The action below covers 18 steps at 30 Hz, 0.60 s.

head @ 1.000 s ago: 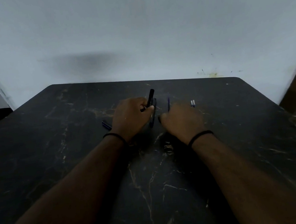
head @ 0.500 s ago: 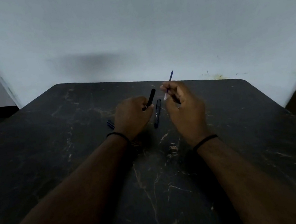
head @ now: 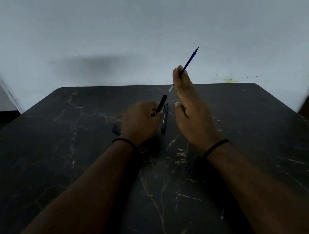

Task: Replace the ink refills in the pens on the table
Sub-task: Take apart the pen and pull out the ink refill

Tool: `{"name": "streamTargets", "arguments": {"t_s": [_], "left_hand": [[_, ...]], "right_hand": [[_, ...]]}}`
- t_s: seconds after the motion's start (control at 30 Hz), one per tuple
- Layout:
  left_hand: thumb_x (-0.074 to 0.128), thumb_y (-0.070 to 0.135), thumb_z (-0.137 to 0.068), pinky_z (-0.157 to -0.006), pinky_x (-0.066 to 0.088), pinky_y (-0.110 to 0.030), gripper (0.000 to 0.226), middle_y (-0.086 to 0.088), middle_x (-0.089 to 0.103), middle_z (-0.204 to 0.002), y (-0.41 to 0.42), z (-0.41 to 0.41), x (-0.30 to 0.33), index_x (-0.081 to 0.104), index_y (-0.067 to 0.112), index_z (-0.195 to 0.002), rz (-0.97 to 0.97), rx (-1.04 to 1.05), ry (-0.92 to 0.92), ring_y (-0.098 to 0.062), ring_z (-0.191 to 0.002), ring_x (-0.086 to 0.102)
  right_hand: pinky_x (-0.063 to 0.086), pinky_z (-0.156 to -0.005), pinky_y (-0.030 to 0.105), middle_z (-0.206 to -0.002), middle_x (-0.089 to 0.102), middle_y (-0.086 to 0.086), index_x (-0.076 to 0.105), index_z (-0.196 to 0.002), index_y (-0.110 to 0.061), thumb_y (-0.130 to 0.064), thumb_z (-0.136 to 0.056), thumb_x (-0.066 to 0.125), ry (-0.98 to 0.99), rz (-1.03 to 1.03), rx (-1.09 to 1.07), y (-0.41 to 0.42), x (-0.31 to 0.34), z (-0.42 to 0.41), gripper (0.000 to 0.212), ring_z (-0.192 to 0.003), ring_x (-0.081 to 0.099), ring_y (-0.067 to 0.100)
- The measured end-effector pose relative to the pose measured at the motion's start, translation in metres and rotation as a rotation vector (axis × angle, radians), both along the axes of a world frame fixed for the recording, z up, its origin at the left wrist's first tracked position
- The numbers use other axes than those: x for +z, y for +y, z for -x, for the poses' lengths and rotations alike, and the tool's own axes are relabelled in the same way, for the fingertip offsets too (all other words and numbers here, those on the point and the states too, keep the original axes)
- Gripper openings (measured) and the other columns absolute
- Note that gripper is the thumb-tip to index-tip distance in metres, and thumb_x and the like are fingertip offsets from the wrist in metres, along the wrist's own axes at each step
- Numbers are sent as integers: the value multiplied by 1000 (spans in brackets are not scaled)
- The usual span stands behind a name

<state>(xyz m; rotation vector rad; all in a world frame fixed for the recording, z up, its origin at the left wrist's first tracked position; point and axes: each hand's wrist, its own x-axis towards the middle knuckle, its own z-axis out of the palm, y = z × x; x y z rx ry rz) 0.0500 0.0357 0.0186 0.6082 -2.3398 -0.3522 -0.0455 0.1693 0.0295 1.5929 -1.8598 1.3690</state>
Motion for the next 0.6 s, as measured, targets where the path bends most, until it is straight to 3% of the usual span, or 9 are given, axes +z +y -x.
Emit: {"name": "streamTargets", "arguments": {"t_s": [0.13, 0.23, 0.33, 0.5, 0.6], "left_hand": [[67, 33, -90, -57, 40, -24, 12, 12, 53, -69, 2, 1, 0, 68, 22, -89, 7, -10, -9, -2, -60, 49], [66, 34, -91, -62, 48, -28, 16, 3, 65, -77, 3, 1, 1, 71, 19, -93, 11, -5, -14, -13, -66, 57], [66, 33, -91, -66, 52, -30, 16, 1, 69, -83, 3, 0, 2, 71, 19, -95, 11, -11, -4, -15, -70, 60], [66, 32, -91, -58, 41, -22, 16, 9, 60, -77, 2, 1, -1, 71, 18, -96, 0, -18, 8, -2, -63, 51], [66, 32, -91, -55, 32, -19, 13, 17, 48, -67, 1, 0, -2, 69, 19, -90, -6, -11, 21, 2, -59, 46]], "right_hand": [[38, -88, 4, -166, 10, -6, 17, -159, -24, 0, -94, 41, -1, 1, 25, -1, -1, 1, 73, -147, 15, -4], [40, -85, 5, -166, 11, -6, 17, -158, -25, -1, -94, 41, -2, 7, 29, 0, 0, -1, 72, -140, 15, -16], [40, -84, 7, -166, 13, -5, 18, -158, -25, -2, -94, 41, 3, 12, 34, 1, 1, -3, 72, -146, 24, 1], [34, -99, 5, -165, 16, -2, 20, -158, -20, 1, -95, 43, -1, 22, 34, 1, 1, -4, 70, -149, 19, 6], [39, -103, 14, -165, 18, 0, 22, -157, -18, 0, -95, 44, -1, 15, 40, -1, -1, -4, 69, -149, 26, 13]]}}
